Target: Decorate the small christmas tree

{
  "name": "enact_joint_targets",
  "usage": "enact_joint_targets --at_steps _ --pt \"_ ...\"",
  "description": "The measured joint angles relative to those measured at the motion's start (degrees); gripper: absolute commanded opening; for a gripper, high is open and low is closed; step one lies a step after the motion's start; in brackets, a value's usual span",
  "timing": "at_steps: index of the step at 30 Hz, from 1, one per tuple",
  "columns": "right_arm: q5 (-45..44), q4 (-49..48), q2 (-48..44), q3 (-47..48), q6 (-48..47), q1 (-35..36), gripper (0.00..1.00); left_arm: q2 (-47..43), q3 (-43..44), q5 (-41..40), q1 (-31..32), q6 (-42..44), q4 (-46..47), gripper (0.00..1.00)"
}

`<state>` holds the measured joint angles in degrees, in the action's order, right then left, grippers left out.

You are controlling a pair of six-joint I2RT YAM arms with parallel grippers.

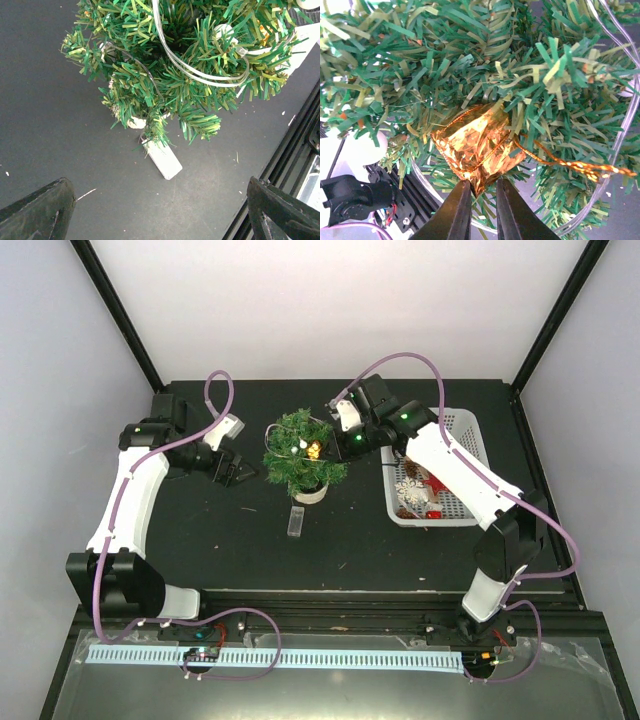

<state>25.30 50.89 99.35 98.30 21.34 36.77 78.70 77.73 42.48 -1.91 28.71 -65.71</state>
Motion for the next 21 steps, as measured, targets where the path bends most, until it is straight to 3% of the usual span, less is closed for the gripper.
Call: enact_joint_targets --at_steps 8,21 --pt "-1.1 1.0 0.0 0.5 -0.1 0.0 0.28 0.0 0.0 0.0 0.0 -0.2 0.3 0.94" --pt "-3.3 1.0 -1.0 2.3 0.2 0.0 0.29 0.0 -0.3 0.0 0.0 -0.2 0.6 0.94"
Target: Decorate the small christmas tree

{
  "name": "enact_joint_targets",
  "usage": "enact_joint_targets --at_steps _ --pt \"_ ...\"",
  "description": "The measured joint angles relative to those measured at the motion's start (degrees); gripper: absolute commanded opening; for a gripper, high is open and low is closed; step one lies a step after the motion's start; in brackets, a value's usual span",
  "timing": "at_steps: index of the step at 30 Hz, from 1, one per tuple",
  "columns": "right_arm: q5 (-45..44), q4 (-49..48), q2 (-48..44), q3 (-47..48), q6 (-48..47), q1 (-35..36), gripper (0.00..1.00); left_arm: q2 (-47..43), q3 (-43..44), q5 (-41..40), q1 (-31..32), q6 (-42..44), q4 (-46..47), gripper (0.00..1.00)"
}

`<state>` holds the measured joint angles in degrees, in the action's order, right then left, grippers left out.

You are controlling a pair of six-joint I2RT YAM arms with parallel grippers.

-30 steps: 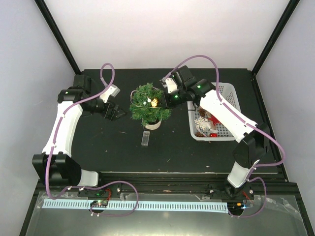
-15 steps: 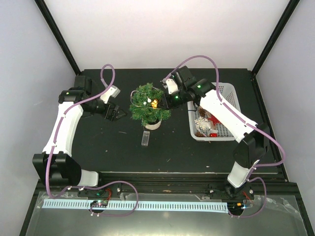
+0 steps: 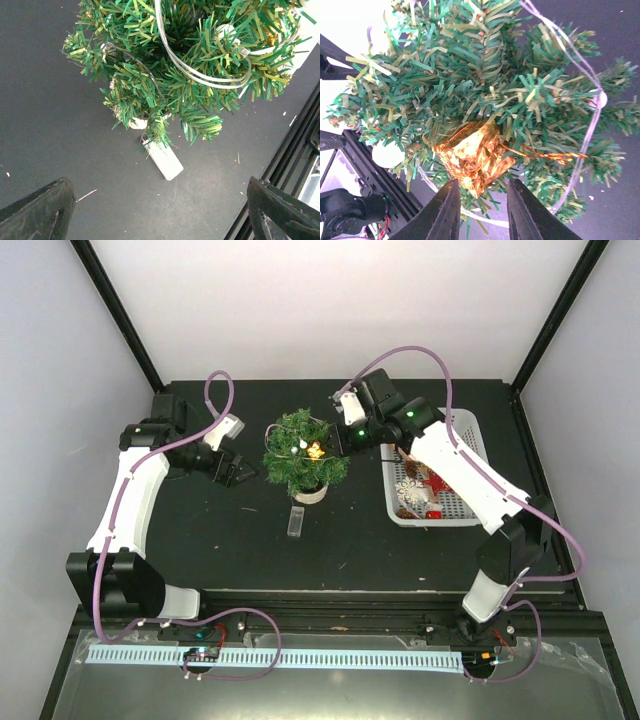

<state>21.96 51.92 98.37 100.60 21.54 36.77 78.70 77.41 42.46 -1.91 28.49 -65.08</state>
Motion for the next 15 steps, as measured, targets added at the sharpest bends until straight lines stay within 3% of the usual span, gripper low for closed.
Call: enact_joint_targets --at_steps 7,15 --pt "-5.9 -0.3 -5.6 -4.4 2.2 -2.8 0.30 0.0 0.0 0.0 0.0 0.0 0.0 0.94" --pt "-14.8 1.2 -7.6 -12.7 3.9 -19.8 0.38 0.0 -0.1 0.0 0.0 0.0 0.0 0.94"
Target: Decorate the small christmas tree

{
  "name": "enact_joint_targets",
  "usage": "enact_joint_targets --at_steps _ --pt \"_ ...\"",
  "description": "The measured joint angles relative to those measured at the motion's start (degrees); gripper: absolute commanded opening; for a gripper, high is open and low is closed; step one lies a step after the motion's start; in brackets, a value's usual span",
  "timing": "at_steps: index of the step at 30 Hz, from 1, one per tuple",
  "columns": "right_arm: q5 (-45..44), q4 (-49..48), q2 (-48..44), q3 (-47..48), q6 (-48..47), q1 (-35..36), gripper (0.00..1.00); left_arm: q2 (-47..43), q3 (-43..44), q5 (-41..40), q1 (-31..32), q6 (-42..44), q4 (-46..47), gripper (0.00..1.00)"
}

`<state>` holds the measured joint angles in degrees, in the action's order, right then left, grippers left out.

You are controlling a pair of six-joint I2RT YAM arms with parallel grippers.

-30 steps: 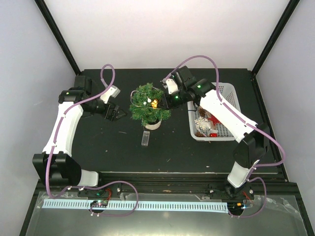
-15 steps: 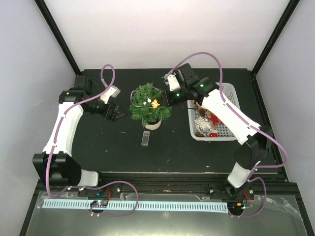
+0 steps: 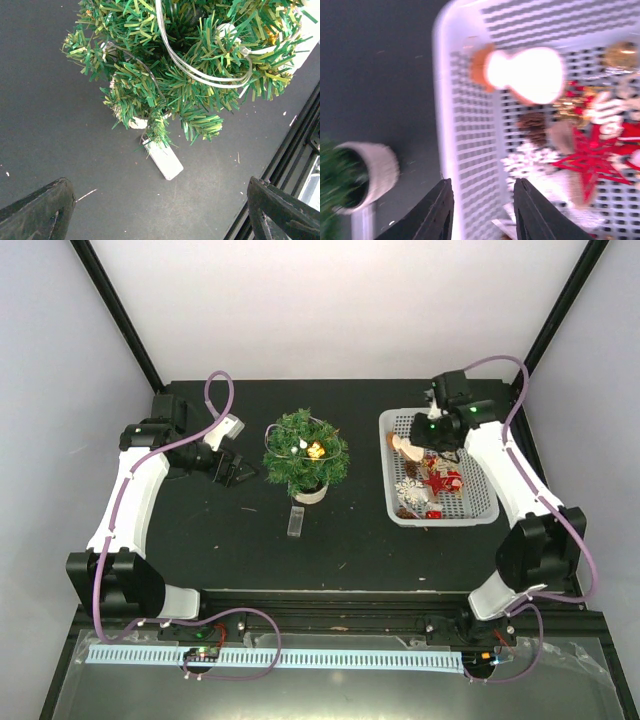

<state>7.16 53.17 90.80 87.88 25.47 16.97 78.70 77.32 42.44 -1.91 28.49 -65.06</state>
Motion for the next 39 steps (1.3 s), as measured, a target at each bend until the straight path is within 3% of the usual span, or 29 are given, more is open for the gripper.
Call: enact_joint_targets --at_steps 6,14,24,32,39 --pt "-3.5 -0.6 6.0 -1.0 0.3 -8.6 0.40 0.0 0.0 0.0 0.0 0.0 0.0 0.94" --pt "-3.8 -2.6 16.8 0.4 0.4 -9.3 0.43 0.1 0.0 -1.0 0.0 0.5 -0.1 0.94" --pt "-2.5 -3.7 11.3 -12.2 0.3 -8.7 0.44 2.8 0.0 -1.7 -0.2 1.5 -0.3 0.94" --pt "-3.5 -3.0 5.7 -17.2 0.2 -7.1 0.74 6.1 1.7 -1.9 -0.3 1.8 -0.9 0.95" --pt "-6.5 -0.5 4.9 -18.8 1.9 -7.3 0.75 6.2 2.2 -1.9 -0.3 2.2 -0.9 0.95"
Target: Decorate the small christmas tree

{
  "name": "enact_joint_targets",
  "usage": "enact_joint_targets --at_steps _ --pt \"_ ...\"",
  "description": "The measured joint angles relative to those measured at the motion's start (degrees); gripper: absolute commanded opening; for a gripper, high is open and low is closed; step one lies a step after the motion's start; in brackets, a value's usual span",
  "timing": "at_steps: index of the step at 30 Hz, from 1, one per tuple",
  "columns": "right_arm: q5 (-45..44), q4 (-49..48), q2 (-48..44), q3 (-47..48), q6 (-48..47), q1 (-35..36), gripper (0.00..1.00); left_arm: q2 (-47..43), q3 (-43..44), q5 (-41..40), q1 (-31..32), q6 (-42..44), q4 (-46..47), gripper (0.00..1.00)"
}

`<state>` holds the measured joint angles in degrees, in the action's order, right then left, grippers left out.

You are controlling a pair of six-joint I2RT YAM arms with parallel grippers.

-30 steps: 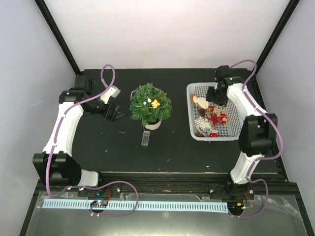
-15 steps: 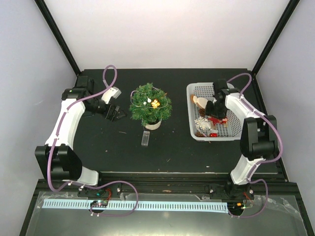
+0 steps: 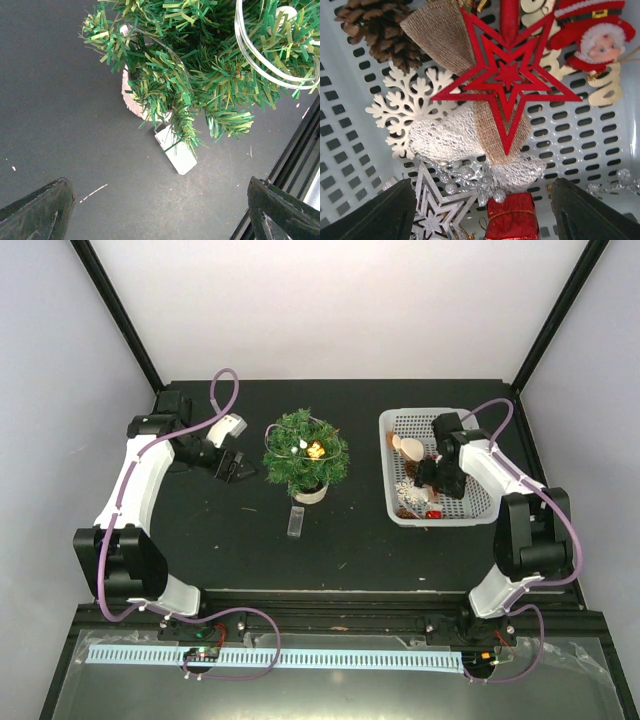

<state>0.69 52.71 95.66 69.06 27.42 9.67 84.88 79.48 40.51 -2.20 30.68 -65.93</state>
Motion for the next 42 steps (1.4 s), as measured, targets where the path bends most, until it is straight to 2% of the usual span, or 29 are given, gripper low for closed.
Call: enact_joint_targets --at_steps 10,15,27,36,42 --pt "3.8 1.8 -4.2 -6.1 0.5 -0.2 0.69 0.0 -1.8 0.0 -0.4 0.8 0.5 0.95" --pt "4.7 2.3 -5.1 -9.0 -0.7 -0.2 0.61 0.0 -2.0 0.0 -0.5 0.8 1.0 0.95" --pt "5.6 1.2 -4.7 -10.4 -2.1 -0.2 0.29 -1.0 -3.3 0.2 -0.5 0.8 2.4 0.95" --pt "5.4 2.2 -5.4 -9.7 -2.7 -0.2 0.26 -2.0 -3.9 0.2 -0.5 0.8 2.9 0.95" --pt "4.0 5.4 -9.8 -5.8 -2.7 -0.2 0.23 -2.2 -3.9 0.2 -0.5 0.8 3.0 0.95"
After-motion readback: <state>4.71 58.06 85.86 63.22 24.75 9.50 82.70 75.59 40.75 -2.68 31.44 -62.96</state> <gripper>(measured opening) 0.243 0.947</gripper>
